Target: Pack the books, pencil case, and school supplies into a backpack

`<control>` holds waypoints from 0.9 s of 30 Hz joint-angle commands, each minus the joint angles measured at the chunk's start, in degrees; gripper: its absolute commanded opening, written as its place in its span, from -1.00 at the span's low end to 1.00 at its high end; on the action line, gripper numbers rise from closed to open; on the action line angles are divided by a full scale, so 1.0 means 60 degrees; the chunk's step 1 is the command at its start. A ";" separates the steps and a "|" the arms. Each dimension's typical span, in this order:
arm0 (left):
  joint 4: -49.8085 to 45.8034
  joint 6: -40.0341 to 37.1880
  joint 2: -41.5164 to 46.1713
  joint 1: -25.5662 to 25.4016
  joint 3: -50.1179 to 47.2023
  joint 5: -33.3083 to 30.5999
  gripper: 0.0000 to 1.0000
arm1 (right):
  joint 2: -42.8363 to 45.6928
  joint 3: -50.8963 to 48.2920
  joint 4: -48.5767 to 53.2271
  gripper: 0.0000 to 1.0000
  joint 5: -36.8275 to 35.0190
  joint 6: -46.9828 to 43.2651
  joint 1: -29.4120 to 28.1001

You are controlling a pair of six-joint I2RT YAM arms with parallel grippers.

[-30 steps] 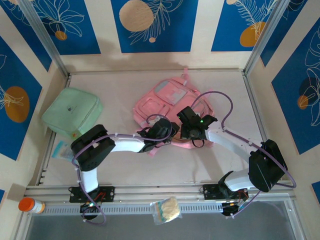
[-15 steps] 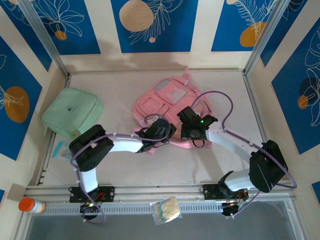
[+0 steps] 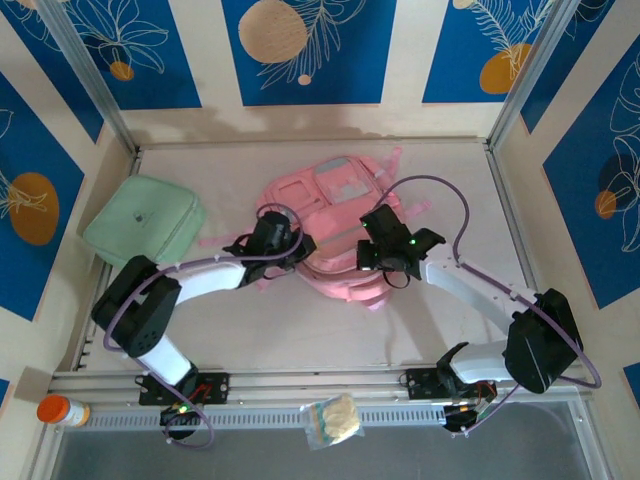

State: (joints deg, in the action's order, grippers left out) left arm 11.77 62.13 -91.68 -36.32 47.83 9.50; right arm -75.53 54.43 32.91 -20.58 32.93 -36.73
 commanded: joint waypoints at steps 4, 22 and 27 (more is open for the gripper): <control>-0.2636 -0.2933 -0.0180 0.2415 0.1466 -0.0246 -1.00 | -0.0009 0.0207 0.1258 -1.00 -0.1055 0.0073 -0.0285; -0.2136 -0.3005 -0.0927 0.3188 0.2230 0.1521 -1.00 | -0.2953 0.2385 -0.1074 -0.49 0.1208 -0.1646 -0.0902; -0.2194 -0.2970 -0.0963 0.3203 0.2332 0.1548 -1.00 | -0.3646 0.2847 -0.1657 -0.12 0.1839 -0.2297 -0.0683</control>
State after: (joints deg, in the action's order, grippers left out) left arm -2.20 43.59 -97.69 -17.10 60.73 16.12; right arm -95.79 68.75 24.84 -12.38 23.38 -41.19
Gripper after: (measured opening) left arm 0.055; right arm 0.432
